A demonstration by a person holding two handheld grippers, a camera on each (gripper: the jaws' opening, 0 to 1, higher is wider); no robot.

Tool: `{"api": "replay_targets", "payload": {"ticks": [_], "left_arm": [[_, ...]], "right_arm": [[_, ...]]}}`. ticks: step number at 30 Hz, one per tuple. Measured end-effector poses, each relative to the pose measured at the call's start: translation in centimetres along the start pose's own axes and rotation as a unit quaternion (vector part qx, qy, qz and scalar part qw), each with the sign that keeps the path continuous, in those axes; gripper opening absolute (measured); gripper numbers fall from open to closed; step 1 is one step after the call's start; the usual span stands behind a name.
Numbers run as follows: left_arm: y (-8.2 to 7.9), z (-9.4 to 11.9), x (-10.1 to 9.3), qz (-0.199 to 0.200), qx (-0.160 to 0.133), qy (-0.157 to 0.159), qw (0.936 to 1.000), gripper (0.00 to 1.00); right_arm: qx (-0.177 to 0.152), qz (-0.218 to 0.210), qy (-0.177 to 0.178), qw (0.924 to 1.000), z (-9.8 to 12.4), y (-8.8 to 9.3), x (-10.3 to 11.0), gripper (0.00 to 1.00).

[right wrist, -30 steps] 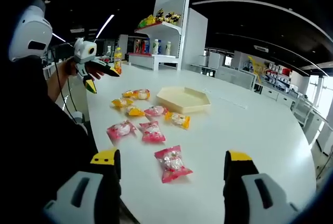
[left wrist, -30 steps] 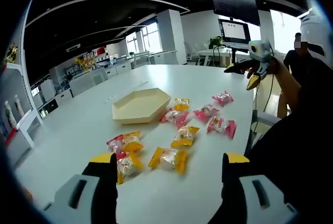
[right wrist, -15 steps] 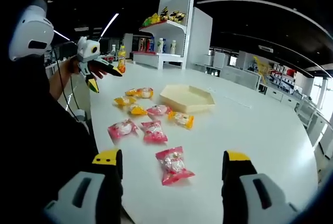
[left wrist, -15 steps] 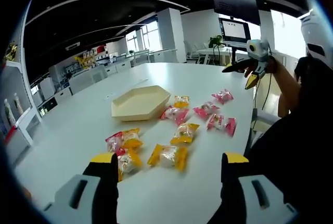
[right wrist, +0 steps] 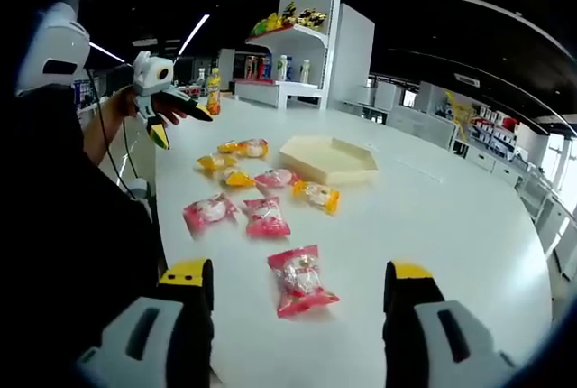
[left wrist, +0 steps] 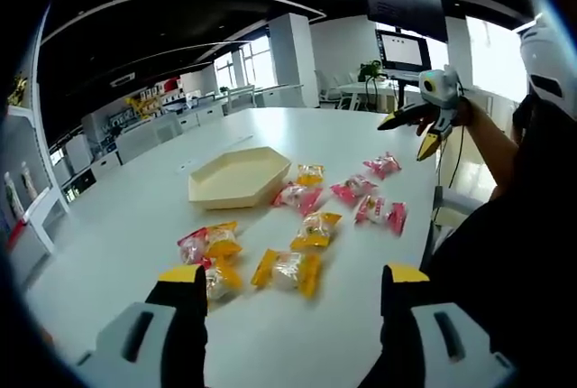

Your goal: Pick up the marshmallows scattered on the table and place them into the bowl on the table

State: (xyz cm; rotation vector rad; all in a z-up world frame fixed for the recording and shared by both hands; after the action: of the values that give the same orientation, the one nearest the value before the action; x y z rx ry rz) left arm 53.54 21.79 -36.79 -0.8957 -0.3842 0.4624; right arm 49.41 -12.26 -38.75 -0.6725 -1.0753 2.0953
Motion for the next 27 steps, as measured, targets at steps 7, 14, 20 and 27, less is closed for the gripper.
{"api": "replay_targets", "payload": {"ticks": [7,14,20,27], "left_arm": [[0.1,0.1,0.2,0.002,-0.001,-0.002,1.0,0.77],[0.3,0.0,0.1,0.0,0.001,0.002,1.0,0.76],[0.3,0.1,0.5,0.005,-0.002,-0.006,1.0,0.77],[0.6,0.1,0.3,0.005,0.0,-0.002,1.0,0.75]], "right_arm": [[0.014,0.008,-0.01,0.9998,-0.8,0.1,0.0,0.73],[0.026,0.023,-0.02,0.9992,-1.6,-0.1,0.0,0.7],[0.032,0.024,-0.028,0.9988,-2.2,0.0,-0.1,0.7],[0.041,0.022,-0.04,0.9981,-2.9,0.5,0.2,0.66]]}}
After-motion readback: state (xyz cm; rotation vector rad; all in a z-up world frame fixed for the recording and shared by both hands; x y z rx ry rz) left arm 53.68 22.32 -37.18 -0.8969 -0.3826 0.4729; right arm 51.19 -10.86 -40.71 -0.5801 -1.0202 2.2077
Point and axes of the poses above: the point that each gripper's makers call its tool centre point, and the gripper's own axes: z roughly backward along the fingers, x roughly to its left, y roughly out of its underside, the point moved 4 cm from there along z, roughly backward along the fingers, and after that the axes turned 6 degrees about x, right-handed, at the moved point
